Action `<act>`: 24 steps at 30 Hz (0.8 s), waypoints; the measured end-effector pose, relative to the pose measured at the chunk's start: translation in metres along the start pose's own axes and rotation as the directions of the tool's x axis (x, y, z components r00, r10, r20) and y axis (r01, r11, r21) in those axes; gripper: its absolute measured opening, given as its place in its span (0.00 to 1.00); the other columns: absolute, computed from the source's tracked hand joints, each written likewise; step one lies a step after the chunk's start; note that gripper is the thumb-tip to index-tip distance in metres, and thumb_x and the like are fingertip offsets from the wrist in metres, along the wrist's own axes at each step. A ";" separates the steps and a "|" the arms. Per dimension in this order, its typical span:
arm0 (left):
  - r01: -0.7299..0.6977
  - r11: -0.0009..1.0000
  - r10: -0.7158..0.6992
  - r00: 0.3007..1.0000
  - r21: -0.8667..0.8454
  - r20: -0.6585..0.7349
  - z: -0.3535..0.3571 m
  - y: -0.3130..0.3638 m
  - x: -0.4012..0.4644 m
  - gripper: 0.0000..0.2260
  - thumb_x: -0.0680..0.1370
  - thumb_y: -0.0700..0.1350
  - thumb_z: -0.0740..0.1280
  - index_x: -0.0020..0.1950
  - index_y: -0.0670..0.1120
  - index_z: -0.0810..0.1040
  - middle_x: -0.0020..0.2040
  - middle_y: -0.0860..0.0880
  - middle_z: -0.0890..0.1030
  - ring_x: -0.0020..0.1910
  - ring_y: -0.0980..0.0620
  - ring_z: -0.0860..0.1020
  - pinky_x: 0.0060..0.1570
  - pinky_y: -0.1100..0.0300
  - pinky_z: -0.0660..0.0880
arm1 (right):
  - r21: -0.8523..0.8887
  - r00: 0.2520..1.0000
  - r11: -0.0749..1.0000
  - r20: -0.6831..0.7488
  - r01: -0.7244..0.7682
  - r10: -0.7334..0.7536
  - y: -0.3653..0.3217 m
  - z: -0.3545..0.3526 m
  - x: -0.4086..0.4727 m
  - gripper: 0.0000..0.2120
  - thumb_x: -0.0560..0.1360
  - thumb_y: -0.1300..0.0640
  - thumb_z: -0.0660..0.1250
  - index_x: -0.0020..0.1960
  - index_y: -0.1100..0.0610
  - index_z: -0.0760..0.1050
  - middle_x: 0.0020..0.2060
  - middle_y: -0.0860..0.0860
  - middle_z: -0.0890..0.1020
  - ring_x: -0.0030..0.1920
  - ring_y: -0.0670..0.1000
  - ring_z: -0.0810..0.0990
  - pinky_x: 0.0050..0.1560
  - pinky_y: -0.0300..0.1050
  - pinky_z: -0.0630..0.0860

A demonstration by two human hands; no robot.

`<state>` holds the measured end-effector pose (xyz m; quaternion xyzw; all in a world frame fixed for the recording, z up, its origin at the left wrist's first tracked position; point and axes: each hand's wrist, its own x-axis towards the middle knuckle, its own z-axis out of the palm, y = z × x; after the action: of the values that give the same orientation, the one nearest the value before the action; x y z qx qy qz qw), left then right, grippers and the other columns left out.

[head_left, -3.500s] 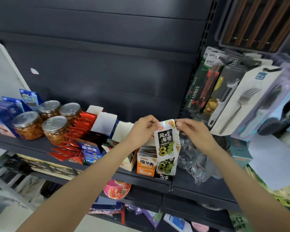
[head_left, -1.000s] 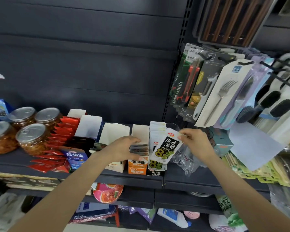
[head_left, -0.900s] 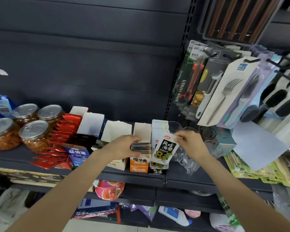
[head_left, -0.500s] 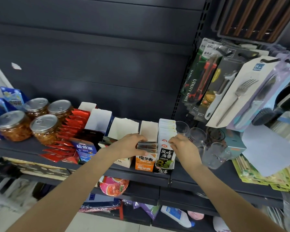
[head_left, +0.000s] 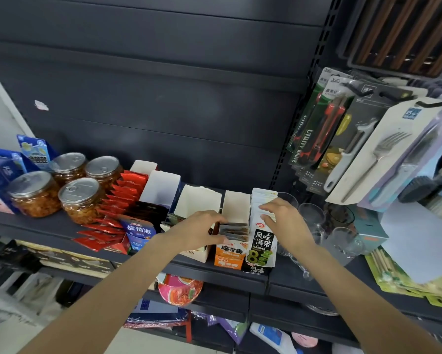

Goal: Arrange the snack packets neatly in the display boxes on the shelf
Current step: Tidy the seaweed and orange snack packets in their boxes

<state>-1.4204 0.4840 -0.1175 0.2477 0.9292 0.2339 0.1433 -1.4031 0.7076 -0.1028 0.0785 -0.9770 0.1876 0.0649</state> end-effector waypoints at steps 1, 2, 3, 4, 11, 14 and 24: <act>0.001 1.000 -0.001 1.000 0.009 -0.003 -0.001 -0.002 -0.001 0.23 0.75 0.53 0.68 0.69 0.50 0.71 0.65 0.51 0.74 0.62 0.54 0.72 0.60 0.59 0.70 | 0.051 1.000 0.999 0.009 0.003 -0.003 -0.002 0.001 0.007 0.13 0.78 0.59 0.62 0.62 0.55 0.77 0.57 0.51 0.78 0.58 0.51 0.76 0.58 0.46 0.73; 0.001 1.000 -0.001 1.000 0.015 -0.006 -0.002 -0.003 -0.001 0.22 0.76 0.53 0.68 0.69 0.50 0.71 0.66 0.51 0.74 0.63 0.53 0.72 0.61 0.59 0.70 | 0.075 0.999 0.997 0.037 0.012 -0.015 -0.006 0.002 0.013 0.12 0.78 0.60 0.63 0.60 0.55 0.78 0.55 0.51 0.79 0.56 0.52 0.77 0.58 0.46 0.74; 0.001 1.000 -0.001 1.000 0.020 -0.008 -0.004 -0.004 -0.001 0.22 0.76 0.52 0.68 0.69 0.50 0.72 0.66 0.51 0.74 0.63 0.53 0.72 0.62 0.58 0.70 | 0.076 0.996 0.997 0.082 0.030 -0.037 -0.009 0.003 0.018 0.12 0.77 0.61 0.63 0.59 0.55 0.79 0.54 0.51 0.80 0.55 0.52 0.78 0.57 0.47 0.74; -0.002 1.000 0.002 1.000 0.022 -0.009 -0.005 -0.005 -0.001 0.21 0.76 0.52 0.68 0.68 0.51 0.72 0.66 0.51 0.74 0.64 0.53 0.72 0.63 0.57 0.70 | 0.063 0.988 0.997 0.141 0.051 -0.060 -0.013 0.005 0.022 0.12 0.77 0.60 0.64 0.58 0.55 0.79 0.54 0.51 0.80 0.55 0.51 0.78 0.57 0.47 0.74; -0.025 1.000 0.025 0.999 -0.004 0.021 -0.008 -0.005 -0.001 0.17 0.76 0.50 0.68 0.65 0.50 0.76 0.61 0.50 0.78 0.59 0.53 0.74 0.60 0.55 0.72 | -0.064 0.928 0.993 0.365 0.101 -0.071 -0.021 0.019 0.037 0.11 0.76 0.60 0.65 0.55 0.52 0.81 0.52 0.51 0.82 0.52 0.51 0.80 0.53 0.47 0.77; -0.024 0.999 0.025 0.999 -0.036 0.027 -0.008 -0.005 -0.002 0.17 0.76 0.50 0.68 0.64 0.50 0.77 0.61 0.50 0.78 0.59 0.54 0.75 0.60 0.58 0.72 | -0.090 0.931 0.990 0.358 0.112 -0.072 -0.024 0.020 0.040 0.11 0.76 0.62 0.62 0.52 0.52 0.81 0.48 0.52 0.82 0.49 0.53 0.79 0.48 0.47 0.76; 0.057 0.983 -0.050 0.998 -0.177 0.041 -0.012 0.001 0.001 0.15 0.77 0.52 0.67 0.63 0.49 0.76 0.60 0.52 0.78 0.58 0.56 0.75 0.58 0.61 0.71 | 0.210 0.999 0.977 0.009 -0.040 0.039 -0.022 0.000 0.038 0.11 0.76 0.64 0.64 0.54 0.56 0.81 0.48 0.51 0.82 0.43 0.46 0.77 0.40 0.27 0.69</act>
<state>-1.4261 0.4806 -0.1068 0.2131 0.9082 0.3075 0.1878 -1.4363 0.6829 -0.0892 0.0657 -0.9533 0.2907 0.0500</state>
